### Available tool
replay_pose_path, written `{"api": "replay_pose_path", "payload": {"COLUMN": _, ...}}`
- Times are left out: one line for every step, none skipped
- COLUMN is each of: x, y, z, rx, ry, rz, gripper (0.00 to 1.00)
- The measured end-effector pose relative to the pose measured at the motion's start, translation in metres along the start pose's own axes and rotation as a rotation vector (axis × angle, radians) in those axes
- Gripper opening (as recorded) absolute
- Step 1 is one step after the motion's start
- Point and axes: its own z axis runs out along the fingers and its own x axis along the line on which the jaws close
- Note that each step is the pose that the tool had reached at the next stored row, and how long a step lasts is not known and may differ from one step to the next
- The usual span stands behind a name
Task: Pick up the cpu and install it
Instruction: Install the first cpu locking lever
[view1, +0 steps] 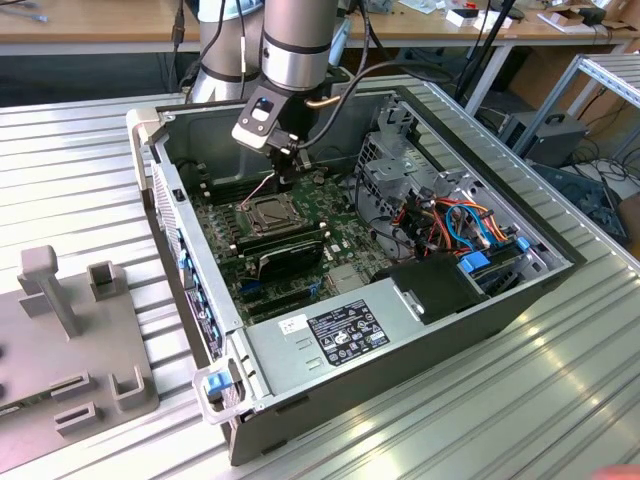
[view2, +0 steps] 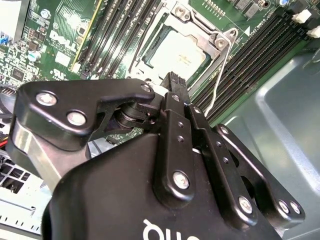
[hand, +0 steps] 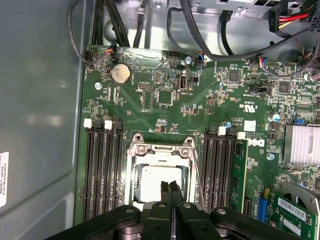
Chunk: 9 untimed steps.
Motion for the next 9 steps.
{"api": "replay_pose_path", "payload": {"x": 0.0000, "y": 0.0003, "z": 0.0000, "rx": 0.0000, "ry": 0.0000, "rz": 0.000, "gripper": 0.11}}
{"api": "replay_pose_path", "payload": {"x": 0.0000, "y": 0.0003, "z": 0.0000, "rx": 0.0000, "ry": 0.0000, "rz": 0.000, "gripper": 0.11}}
{"api": "replay_pose_path", "payload": {"x": 0.0000, "y": 0.0004, "z": 0.0000, "rx": 0.0000, "ry": 0.0000, "rz": 0.000, "gripper": 0.11}}
{"api": "replay_pose_path", "payload": {"x": 0.0000, "y": 0.0004, "z": 0.0000, "rx": 0.0000, "ry": 0.0000, "rz": 0.000, "gripper": 0.11}}
{"api": "replay_pose_path", "payload": {"x": 0.0000, "y": 0.0004, "z": 0.0000, "rx": 0.0000, "ry": 0.0000, "rz": 0.000, "gripper": 0.11}}
{"api": "replay_pose_path", "payload": {"x": 0.0000, "y": 0.0004, "z": 0.0000, "rx": 0.0000, "ry": 0.0000, "rz": 0.000, "gripper": 0.11}}
{"api": "replay_pose_path", "payload": {"x": 0.0000, "y": 0.0004, "z": 0.0000, "rx": 0.0000, "ry": 0.0000, "rz": 0.000, "gripper": 0.11}}
{"api": "replay_pose_path", "payload": {"x": 0.0000, "y": 0.0004, "z": 0.0000, "rx": 0.0000, "ry": 0.0000, "rz": 0.000, "gripper": 0.11}}
{"api": "replay_pose_path", "payload": {"x": 0.0000, "y": 0.0004, "z": 0.0000, "rx": 0.0000, "ry": 0.0000, "rz": 0.000, "gripper": 0.11}}
